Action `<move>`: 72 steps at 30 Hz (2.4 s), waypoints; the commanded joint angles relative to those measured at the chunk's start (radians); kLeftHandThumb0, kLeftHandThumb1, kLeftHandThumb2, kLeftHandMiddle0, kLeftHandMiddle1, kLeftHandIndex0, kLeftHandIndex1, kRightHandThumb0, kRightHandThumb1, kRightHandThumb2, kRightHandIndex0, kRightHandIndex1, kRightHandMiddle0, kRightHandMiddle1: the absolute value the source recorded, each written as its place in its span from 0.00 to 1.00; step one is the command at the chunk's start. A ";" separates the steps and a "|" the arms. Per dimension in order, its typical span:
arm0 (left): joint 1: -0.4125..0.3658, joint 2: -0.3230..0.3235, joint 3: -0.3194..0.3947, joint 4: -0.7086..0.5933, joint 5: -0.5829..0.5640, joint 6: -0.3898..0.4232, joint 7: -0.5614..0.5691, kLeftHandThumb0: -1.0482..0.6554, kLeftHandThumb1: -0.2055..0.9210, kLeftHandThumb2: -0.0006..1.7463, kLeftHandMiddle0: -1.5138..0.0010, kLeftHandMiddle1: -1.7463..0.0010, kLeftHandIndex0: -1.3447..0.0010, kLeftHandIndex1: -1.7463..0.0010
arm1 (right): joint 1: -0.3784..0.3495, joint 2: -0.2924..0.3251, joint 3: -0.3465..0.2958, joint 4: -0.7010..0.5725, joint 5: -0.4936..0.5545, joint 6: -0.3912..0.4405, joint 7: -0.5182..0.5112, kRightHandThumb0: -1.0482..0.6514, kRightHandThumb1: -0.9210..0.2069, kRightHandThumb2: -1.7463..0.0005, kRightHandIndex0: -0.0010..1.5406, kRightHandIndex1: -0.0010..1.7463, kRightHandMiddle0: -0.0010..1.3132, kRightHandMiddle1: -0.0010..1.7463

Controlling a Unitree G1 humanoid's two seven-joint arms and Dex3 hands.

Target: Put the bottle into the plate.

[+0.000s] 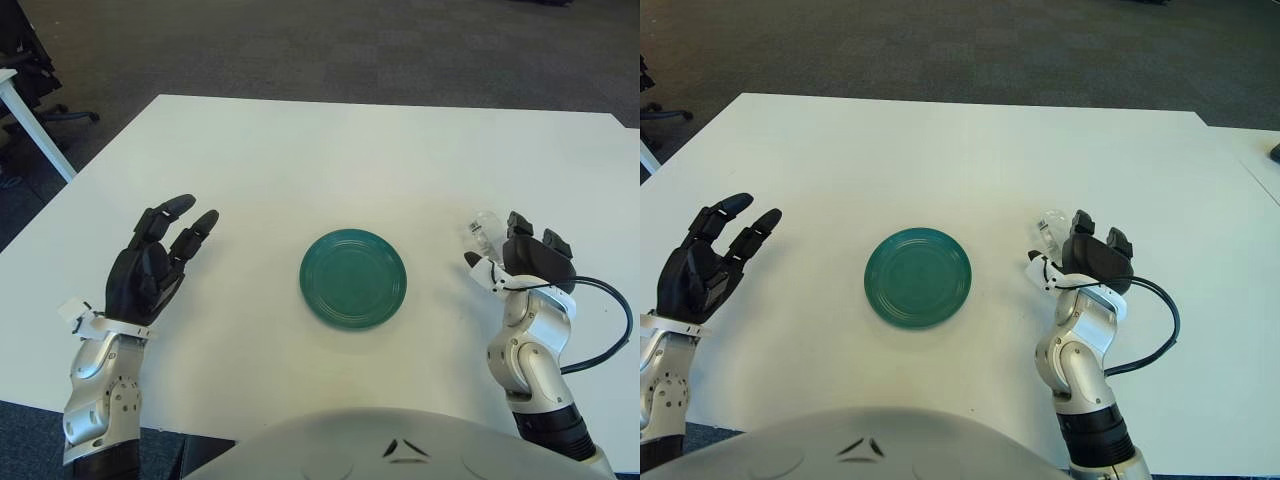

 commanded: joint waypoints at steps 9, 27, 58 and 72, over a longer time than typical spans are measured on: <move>0.019 0.020 0.018 -0.030 -0.024 0.017 0.000 0.25 1.00 0.27 0.73 0.83 0.93 0.37 | -0.007 -0.016 -0.016 0.013 -0.026 0.012 0.054 0.00 0.00 0.52 0.00 0.00 0.00 0.00; 0.062 0.013 0.023 -0.099 -0.036 0.039 0.010 0.25 1.00 0.27 0.73 0.83 0.93 0.37 | -0.080 -0.116 -0.070 0.113 -0.004 0.008 0.138 0.00 0.00 0.53 0.00 0.00 0.00 0.00; 0.142 0.015 0.042 -0.213 -0.079 0.076 0.028 0.25 1.00 0.27 0.73 0.83 0.93 0.37 | -0.068 -0.248 -0.032 0.238 -0.006 -0.010 0.192 0.00 0.00 0.53 0.00 0.00 0.00 0.00; 0.173 0.013 0.042 -0.257 -0.090 0.084 0.039 0.25 1.00 0.27 0.73 0.83 0.93 0.37 | -0.060 -0.290 -0.032 0.265 0.019 -0.054 0.150 0.00 0.00 0.54 0.14 0.04 0.02 0.14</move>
